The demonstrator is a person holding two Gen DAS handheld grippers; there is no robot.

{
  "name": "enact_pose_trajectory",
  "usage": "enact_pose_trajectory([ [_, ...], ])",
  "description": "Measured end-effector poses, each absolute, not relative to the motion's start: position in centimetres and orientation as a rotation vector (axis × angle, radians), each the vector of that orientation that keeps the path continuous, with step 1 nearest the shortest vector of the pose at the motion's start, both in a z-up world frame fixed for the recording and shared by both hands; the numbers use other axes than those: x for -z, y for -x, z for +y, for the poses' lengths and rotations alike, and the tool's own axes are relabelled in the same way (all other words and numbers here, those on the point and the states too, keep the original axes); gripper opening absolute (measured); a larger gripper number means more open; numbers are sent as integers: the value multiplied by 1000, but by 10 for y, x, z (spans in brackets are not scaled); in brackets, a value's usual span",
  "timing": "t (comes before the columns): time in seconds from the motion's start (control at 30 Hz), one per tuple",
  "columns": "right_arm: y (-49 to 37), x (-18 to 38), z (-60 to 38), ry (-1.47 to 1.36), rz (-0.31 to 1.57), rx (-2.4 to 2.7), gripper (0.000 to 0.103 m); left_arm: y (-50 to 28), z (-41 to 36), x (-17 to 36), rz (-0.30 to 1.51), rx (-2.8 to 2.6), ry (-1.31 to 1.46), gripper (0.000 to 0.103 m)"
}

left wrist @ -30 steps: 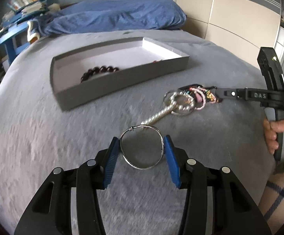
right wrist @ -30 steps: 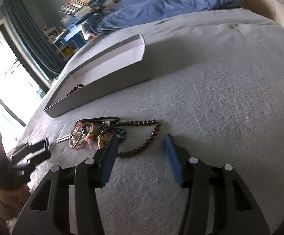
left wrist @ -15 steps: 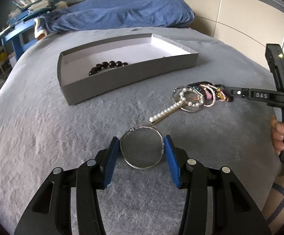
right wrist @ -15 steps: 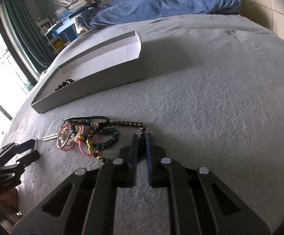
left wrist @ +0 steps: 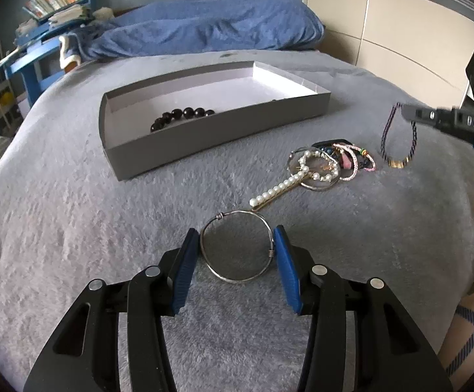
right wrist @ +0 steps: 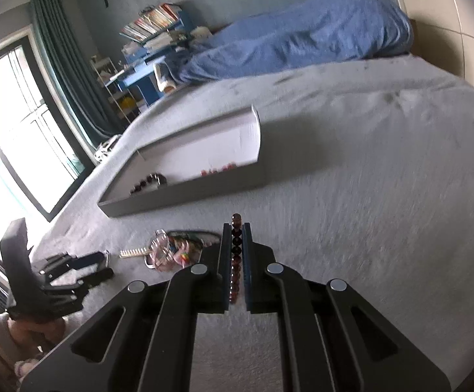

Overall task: Organize jewelry
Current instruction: 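Place the silver ring in the tray with the left tool while the right tool places a dark bead bracelet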

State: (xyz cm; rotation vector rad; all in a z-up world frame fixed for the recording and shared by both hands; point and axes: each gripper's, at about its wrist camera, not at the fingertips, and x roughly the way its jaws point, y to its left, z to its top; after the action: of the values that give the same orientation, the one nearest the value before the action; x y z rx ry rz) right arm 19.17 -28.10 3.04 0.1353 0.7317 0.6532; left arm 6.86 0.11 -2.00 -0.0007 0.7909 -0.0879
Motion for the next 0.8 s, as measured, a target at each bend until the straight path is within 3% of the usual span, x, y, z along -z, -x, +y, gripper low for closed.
enact_pose_trajectory([
  [0.37,-213,-71,-276,-137,686,-675,6,-65,9,6,736,103,43,48],
  [0.8,-235,-76,-220,-38,682,-730,6,-100,17,-35,654,54,6,48],
])
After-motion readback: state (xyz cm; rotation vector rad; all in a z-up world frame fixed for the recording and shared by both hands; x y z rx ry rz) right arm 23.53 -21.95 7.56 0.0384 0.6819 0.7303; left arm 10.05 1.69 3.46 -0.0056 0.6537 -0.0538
